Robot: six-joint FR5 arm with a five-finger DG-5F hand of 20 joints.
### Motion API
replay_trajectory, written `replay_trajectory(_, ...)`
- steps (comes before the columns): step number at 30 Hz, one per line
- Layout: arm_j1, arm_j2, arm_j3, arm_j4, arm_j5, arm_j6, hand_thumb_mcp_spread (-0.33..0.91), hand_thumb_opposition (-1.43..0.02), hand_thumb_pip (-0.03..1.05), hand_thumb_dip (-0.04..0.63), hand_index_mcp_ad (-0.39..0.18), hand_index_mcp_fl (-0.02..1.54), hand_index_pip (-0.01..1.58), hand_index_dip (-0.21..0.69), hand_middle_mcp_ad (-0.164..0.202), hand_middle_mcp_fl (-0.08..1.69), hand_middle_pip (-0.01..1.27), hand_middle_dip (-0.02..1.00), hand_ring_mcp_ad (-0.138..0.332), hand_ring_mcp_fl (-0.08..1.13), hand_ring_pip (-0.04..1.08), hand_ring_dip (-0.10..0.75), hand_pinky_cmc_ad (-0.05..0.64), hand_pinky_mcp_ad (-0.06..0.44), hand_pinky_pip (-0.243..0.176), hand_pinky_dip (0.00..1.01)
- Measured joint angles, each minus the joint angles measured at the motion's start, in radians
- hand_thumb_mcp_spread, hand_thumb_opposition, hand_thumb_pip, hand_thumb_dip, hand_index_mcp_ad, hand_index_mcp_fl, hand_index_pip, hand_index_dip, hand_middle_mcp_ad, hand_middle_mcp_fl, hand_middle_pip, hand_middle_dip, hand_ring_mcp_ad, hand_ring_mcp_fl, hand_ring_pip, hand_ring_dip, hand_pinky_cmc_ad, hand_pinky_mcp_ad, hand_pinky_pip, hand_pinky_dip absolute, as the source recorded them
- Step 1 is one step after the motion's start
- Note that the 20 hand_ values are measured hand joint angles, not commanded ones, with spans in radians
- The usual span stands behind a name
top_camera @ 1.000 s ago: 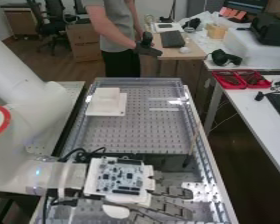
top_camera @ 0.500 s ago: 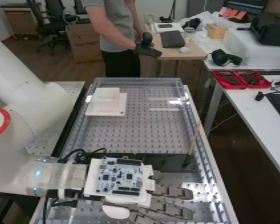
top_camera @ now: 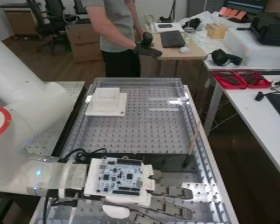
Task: Grab the paper clip and place it in the clear container
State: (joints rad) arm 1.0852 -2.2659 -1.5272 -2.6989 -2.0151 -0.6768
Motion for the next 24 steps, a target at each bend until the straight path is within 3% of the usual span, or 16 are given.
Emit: replay_trajectory(24,0.001,-0.004,-0.008,0.005,0.004,0.003,0.47,-0.88,0.64,0.272,-0.22,0.3,1.4,0.033,0.009,0.01,0.12,0.17,0.117,0.0,0.08,0.112,0.33,0.269,-0.063,0.2)
